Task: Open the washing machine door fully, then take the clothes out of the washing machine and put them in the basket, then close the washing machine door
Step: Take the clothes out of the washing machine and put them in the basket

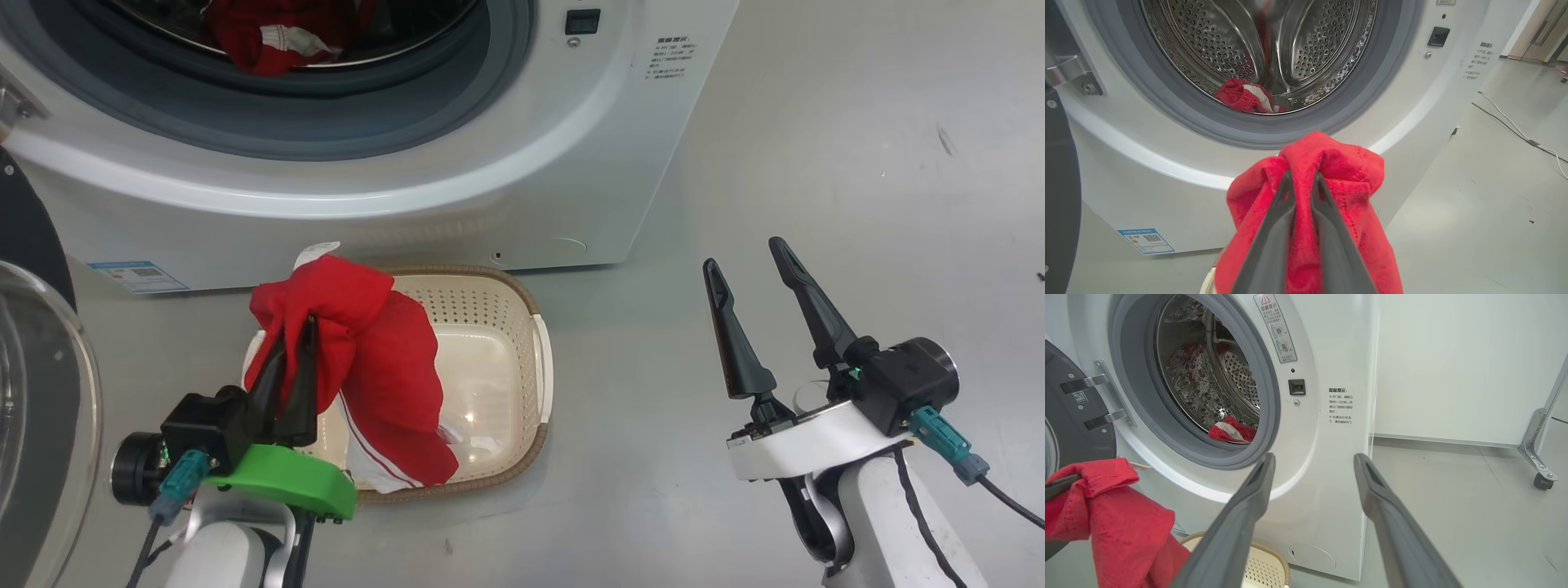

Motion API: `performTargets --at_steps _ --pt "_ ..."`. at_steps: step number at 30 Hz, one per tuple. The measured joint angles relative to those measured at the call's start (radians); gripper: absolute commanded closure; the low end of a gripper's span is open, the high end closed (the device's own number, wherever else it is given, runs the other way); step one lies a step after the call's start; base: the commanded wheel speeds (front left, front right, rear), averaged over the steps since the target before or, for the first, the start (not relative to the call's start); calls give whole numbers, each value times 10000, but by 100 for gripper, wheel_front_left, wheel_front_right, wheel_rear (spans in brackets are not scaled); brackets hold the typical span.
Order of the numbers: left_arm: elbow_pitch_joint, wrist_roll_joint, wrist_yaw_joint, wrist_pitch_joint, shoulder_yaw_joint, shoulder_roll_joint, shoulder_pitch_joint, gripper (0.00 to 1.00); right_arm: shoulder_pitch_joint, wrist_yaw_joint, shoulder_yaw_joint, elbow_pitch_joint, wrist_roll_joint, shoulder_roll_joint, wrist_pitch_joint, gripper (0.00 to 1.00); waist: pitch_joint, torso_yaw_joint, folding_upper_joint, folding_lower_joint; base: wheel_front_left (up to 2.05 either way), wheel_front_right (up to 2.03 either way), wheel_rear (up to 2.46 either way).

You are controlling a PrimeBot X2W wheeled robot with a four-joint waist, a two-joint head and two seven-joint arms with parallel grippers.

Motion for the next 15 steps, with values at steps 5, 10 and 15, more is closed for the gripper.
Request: performTargets --at_steps 5,10,15 --pt "802 -71 -13 347 -59 -102 -100 100 -36 33 105 -196 -10 -2 -2 0 402 -122 0 0 0 0 0" --pt "1716 -71 -150 700 -146 -75 -711 100 -96 35 268 -366 -12 -2 0 0 902 -311 0 0 0 0 0" --pt "2627 -73 -336 1104 -155 27 -1590 100 -393 35 351 -573 155 -2 -2 0 1473 -572 0 0 0 0 0"
